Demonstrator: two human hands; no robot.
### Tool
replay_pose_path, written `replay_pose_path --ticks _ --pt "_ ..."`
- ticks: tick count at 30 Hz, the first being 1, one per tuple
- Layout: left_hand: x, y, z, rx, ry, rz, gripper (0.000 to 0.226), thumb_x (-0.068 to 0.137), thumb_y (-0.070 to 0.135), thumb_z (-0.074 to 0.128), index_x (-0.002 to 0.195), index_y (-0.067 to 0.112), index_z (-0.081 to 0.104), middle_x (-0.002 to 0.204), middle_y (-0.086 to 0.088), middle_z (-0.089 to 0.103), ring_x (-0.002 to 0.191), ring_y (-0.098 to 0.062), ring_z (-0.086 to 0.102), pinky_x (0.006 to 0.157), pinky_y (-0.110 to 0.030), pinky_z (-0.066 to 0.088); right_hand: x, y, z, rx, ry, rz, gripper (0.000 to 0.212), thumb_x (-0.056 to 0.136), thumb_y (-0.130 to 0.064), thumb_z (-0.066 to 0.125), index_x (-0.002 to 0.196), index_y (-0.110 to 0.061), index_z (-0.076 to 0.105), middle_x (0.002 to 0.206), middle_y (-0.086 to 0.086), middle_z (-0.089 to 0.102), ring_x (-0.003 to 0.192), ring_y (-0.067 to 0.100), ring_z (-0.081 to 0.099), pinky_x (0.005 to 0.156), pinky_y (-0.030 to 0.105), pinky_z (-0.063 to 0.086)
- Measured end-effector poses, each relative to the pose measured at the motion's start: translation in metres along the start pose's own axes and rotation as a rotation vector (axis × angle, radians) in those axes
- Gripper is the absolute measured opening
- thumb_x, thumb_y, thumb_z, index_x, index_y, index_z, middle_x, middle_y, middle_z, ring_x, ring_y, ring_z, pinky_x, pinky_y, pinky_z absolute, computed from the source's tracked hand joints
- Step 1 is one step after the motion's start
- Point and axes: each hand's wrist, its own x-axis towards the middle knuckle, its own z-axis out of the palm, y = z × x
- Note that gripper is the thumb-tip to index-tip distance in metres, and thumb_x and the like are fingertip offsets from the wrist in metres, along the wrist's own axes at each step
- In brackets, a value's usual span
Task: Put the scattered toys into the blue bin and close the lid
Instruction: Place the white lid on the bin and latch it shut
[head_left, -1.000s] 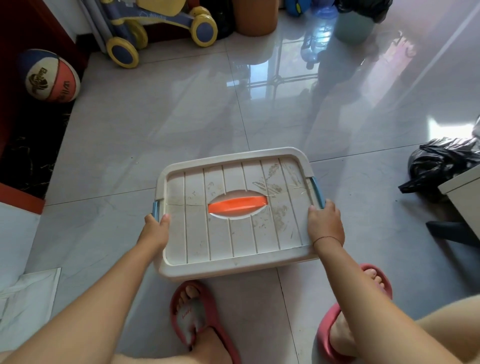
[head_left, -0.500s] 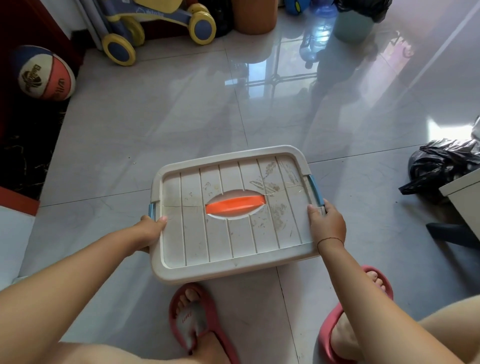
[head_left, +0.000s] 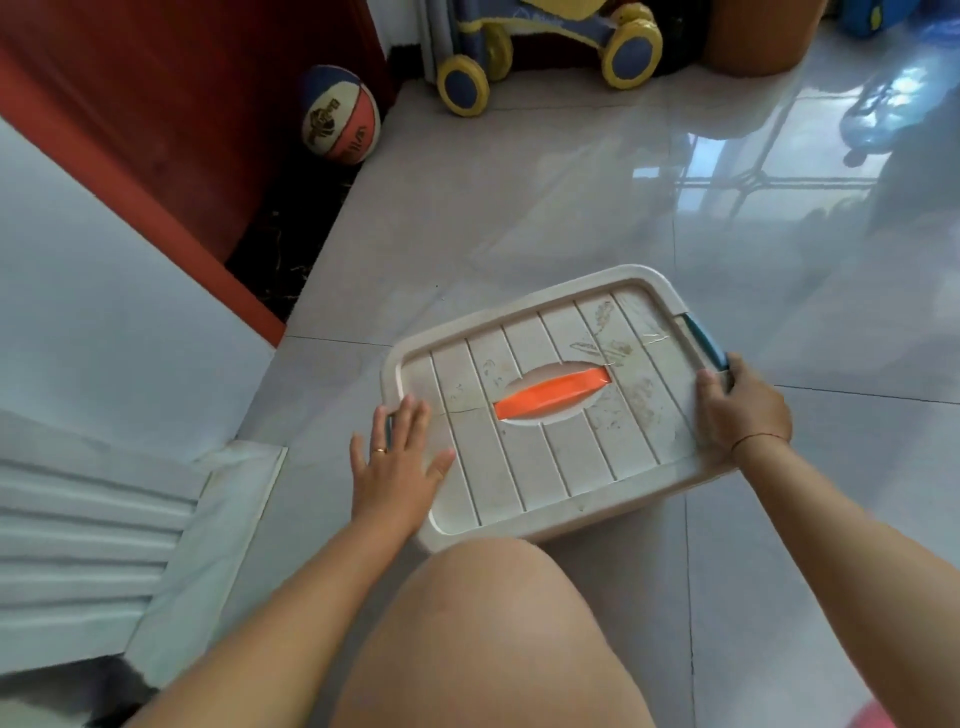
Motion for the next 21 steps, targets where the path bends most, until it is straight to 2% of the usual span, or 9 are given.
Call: replay_pose_path --ticks 3,6,8,10,11,15,17,19,21 --pt "-0.015 -0.025 0.009 -0.082 0.023 -0.12 0.068 0.093 0.06 0.015 0.149 0.032 -0.01 0.157 0.011 -0.018 0.146 -0.022 -0.015 0.116 -0.049 -0.004 0.007 -0.037 0.022 -0.098 -0.044 -0.129 0.043 0.092 -0.036 0.039 0.13 -0.016 0.043 0.119 0.024 0.057 0.108 0.042 0.052 0.086 0.043 0.042" --pt "-0.039 -0.066 0.013 -0.089 0.005 -0.281 0.068 0.093 0.061 0.015 0.148 0.032 -0.012 0.156 0.013 -0.019 0.146 -0.022 -0.016 0.115 -0.05 -0.005 -0.011 -0.086 0.05 -0.243 -0.079 -0.357 0.061 0.087 -0.048 0.031 0.138 -0.014 0.029 0.139 0.015 0.043 0.123 0.035 0.043 0.101 0.046 0.031" --pt "-0.056 -0.092 0.013 -0.078 -0.005 -0.4 0.066 0.094 0.059 0.014 0.149 0.031 -0.011 0.157 0.013 -0.016 0.146 -0.023 -0.014 0.115 -0.051 -0.007 -0.039 -0.112 0.069 -0.29 -0.118 -0.469 0.068 0.089 -0.055 0.031 0.145 -0.017 0.019 0.153 0.009 0.024 0.138 0.03 0.026 0.112 0.05 0.016" --pt "-0.072 -0.111 0.012 -0.089 -0.024 -0.52 0.065 0.095 0.057 0.014 0.149 0.029 -0.008 0.159 0.011 -0.011 0.146 -0.025 -0.012 0.115 -0.054 -0.007 -0.073 -0.128 0.088 -0.322 -0.177 -0.562 0.072 0.09 -0.058 0.034 0.147 -0.021 0.012 0.158 0.005 0.006 0.145 0.026 0.007 0.115 0.051 0.003" --pt "-0.079 -0.119 0.01 -0.109 -0.043 -0.577 0.065 0.095 0.055 0.016 0.15 0.027 -0.006 0.159 0.009 -0.009 0.146 -0.027 -0.011 0.115 -0.055 -0.006 -0.089 -0.133 0.096 -0.316 -0.206 -0.602 0.074 0.089 -0.06 0.034 0.148 -0.023 0.011 0.158 0.004 0.001 0.145 0.025 0.001 0.115 0.05 0.001" --pt "-0.105 -0.155 -0.003 -0.207 -0.177 -0.848 0.065 0.092 0.047 0.034 0.148 0.018 0.02 0.156 0.0 0.015 0.145 -0.033 -0.001 0.115 -0.057 -0.001 -0.13 -0.153 0.117 -0.177 -0.374 -0.72 0.077 0.086 -0.059 0.046 0.146 -0.02 0.02 0.158 -0.001 -0.006 0.145 0.026 -0.008 0.118 0.04 0.006" --pt "-0.109 -0.166 -0.013 -0.344 -0.131 -1.005 0.059 0.088 0.042 0.038 0.141 0.015 0.037 0.15 -0.005 0.031 0.143 -0.033 0.008 0.115 -0.056 0.003 -0.139 -0.166 0.123 -0.142 -0.464 -0.783 0.079 0.084 -0.057 0.052 0.146 -0.019 0.021 0.158 -0.001 -0.01 0.145 0.026 -0.008 0.117 0.039 0.01" --pt "-0.101 -0.164 -0.017 -0.419 0.015 -1.011 0.064 0.091 0.05 0.035 0.146 0.018 0.027 0.155 -0.005 0.024 0.144 -0.033 0.006 0.115 -0.056 0.001 -0.144 -0.181 0.131 -0.147 -0.525 -0.828 0.083 0.081 -0.057 0.056 0.146 -0.019 0.021 0.157 -0.001 -0.013 0.144 0.026 -0.009 0.116 0.04 0.012" --pt "-0.091 -0.149 -0.016 -0.47 0.092 -0.879 0.073 0.091 0.062 0.029 0.151 0.026 0.007 0.16 0.001 0.0 0.146 -0.029 -0.007 0.113 -0.057 -0.003 -0.146 -0.195 0.137 -0.149 -0.588 -0.845 0.088 0.078 -0.056 0.061 0.146 -0.019 0.02 0.156 -0.003 -0.015 0.144 0.025 -0.009 0.117 0.042 0.015"
